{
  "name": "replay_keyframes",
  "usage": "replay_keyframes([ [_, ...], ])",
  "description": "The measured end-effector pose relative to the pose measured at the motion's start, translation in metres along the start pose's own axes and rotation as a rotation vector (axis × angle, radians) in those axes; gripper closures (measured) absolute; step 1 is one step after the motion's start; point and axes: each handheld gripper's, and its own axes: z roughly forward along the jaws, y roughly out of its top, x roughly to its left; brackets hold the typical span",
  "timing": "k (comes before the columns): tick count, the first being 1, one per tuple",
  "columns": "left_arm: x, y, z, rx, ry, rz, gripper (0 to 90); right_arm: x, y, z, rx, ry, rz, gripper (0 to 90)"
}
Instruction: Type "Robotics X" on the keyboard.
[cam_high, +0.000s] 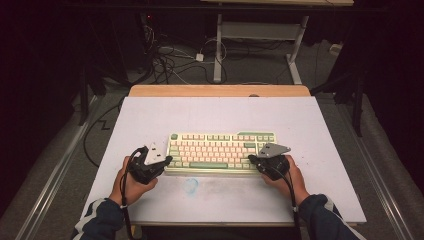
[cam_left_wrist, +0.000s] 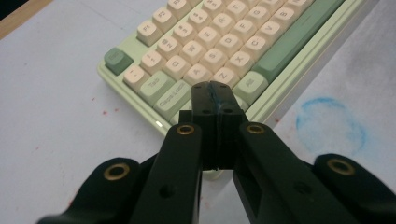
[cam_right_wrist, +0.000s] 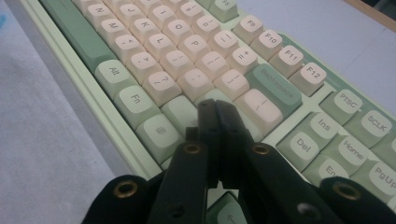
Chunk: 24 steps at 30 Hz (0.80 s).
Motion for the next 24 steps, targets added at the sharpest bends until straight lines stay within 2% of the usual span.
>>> replay_keyframes([
  [12,-0.017,0.008,0.027,0.038,-0.049,0.04,87.2,0.0,0.0,0.0,0.0,-0.003,-0.002,90.0],
  [24,-0.027,0.006,0.051,0.09,-0.064,0.062,87.1,0.0,0.0,0.0,0.0,-0.002,-0.002,90.0],
])
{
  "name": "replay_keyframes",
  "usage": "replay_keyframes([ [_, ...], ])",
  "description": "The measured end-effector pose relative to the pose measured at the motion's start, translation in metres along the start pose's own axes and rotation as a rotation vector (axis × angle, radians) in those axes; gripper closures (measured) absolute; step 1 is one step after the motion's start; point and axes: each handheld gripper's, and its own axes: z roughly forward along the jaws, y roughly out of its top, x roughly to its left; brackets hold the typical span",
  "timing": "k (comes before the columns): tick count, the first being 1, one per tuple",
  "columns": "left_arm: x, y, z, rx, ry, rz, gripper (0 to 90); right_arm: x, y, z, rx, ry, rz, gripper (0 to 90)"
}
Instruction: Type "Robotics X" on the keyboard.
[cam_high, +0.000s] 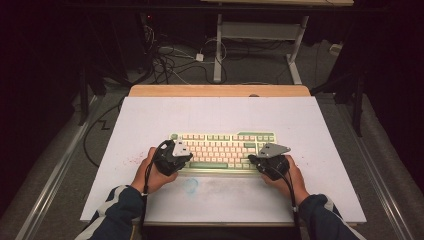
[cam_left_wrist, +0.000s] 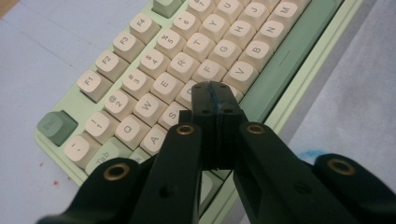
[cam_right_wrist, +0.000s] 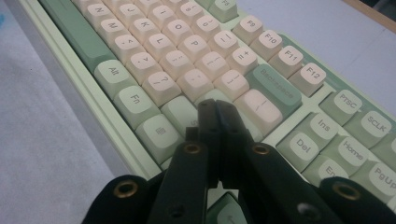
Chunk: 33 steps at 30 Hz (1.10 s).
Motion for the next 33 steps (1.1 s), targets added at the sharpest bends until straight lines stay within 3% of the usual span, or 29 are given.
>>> replay_keyframes([
  [12,0.001,-0.003,0.013,0.032,0.015,0.007,87.0,0.0,0.0,0.0,0.001,-0.002,-0.002,90.0],
  [33,0.001,-0.004,0.015,0.033,0.024,0.019,86.8,0.0,0.0,0.0,0.0,-0.001,-0.002,90.0],
])
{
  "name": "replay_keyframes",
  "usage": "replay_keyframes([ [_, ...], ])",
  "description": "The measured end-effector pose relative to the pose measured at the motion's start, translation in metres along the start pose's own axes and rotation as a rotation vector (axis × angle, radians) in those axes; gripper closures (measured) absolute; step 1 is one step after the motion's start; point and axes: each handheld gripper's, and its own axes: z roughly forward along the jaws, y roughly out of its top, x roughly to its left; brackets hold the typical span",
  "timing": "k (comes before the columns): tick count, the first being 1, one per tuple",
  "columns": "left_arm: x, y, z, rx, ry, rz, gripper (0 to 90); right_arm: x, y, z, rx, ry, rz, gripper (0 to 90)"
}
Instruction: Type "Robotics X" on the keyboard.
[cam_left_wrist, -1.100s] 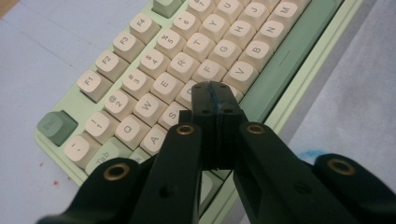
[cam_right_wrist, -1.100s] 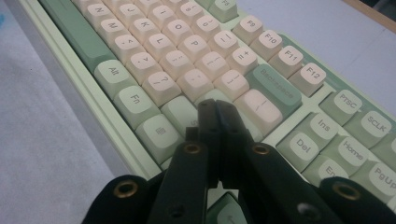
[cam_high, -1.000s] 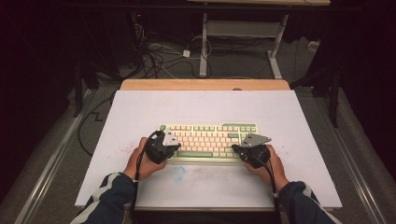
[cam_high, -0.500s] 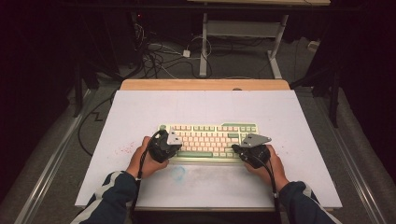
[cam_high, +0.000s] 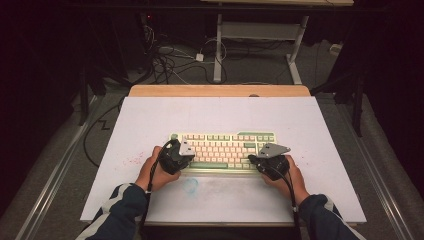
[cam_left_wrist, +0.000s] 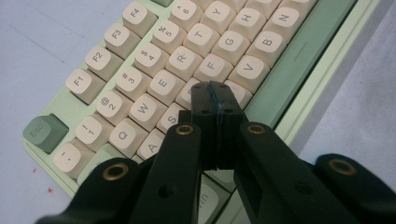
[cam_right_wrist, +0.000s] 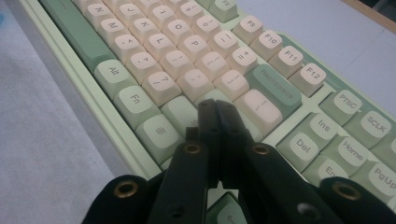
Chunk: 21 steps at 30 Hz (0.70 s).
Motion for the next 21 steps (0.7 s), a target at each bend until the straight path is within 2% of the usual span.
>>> replay_keyframes([
  [7,-0.0014,-0.0022,0.0014,0.011,-0.002,0.009,86.9,0.0,0.0,0.0,0.0,0.0,0.0,90.0],
  [16,-0.0025,0.0041,-0.0052,-0.034,-0.001,0.014,86.1,-0.0002,-0.0001,0.0,-0.001,0.001,0.002,90.0],
  [21,-0.0026,0.0046,-0.0058,-0.029,-0.008,0.007,86.1,-0.0002,-0.0002,0.0,0.0,0.003,0.007,90.0],
])
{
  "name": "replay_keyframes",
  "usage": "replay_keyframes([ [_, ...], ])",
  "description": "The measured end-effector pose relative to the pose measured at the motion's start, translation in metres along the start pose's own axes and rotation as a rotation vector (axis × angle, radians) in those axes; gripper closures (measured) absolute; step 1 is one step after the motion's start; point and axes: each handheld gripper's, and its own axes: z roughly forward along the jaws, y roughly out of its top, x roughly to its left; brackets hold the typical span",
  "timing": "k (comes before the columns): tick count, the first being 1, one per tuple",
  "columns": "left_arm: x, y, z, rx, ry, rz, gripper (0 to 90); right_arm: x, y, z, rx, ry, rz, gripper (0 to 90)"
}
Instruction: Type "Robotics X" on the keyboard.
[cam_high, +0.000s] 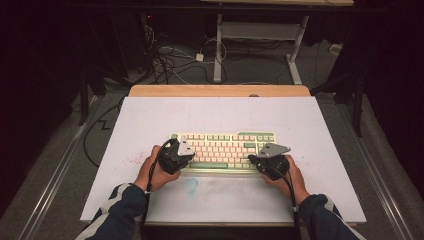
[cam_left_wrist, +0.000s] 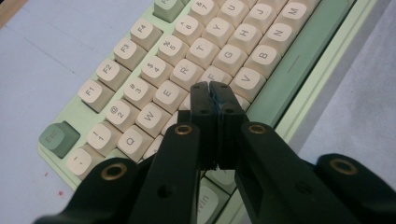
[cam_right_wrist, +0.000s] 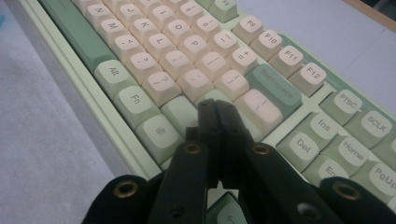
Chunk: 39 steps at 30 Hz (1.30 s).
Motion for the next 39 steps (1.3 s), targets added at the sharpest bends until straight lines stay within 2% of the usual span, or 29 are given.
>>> replay_keyframes([
  [4,0.0,-0.001,0.001,0.001,0.002,0.001,85.7,0.0,0.0,0.0,0.0,0.0,0.0,90.0],
  [11,0.001,0.002,-0.002,-0.03,0.006,0.007,82.5,0.0,0.0,0.0,0.0,0.001,-0.001,90.0],
  [20,0.003,0.008,-0.007,-0.134,0.015,-0.01,61.9,-0.001,0.001,-0.003,0.0,0.012,-0.004,88.4],
  [24,0.003,0.01,-0.008,-0.176,0.037,-0.003,52.3,-0.002,0.004,-0.009,-0.025,0.01,-0.002,87.8],
  [30,0.001,0.012,-0.01,-0.218,0.044,-0.005,40.4,-0.006,0.01,-0.019,-0.066,0.0,0.013,85.6],
  [34,0.001,0.013,-0.01,-0.228,0.05,-0.008,34.6,-0.01,0.011,-0.023,-0.084,-0.017,0.032,78.9],
  [39,0.002,0.013,-0.009,-0.245,0.068,-0.019,23.7,-0.013,0.009,-0.025,-0.113,-0.069,0.062,54.8],
])
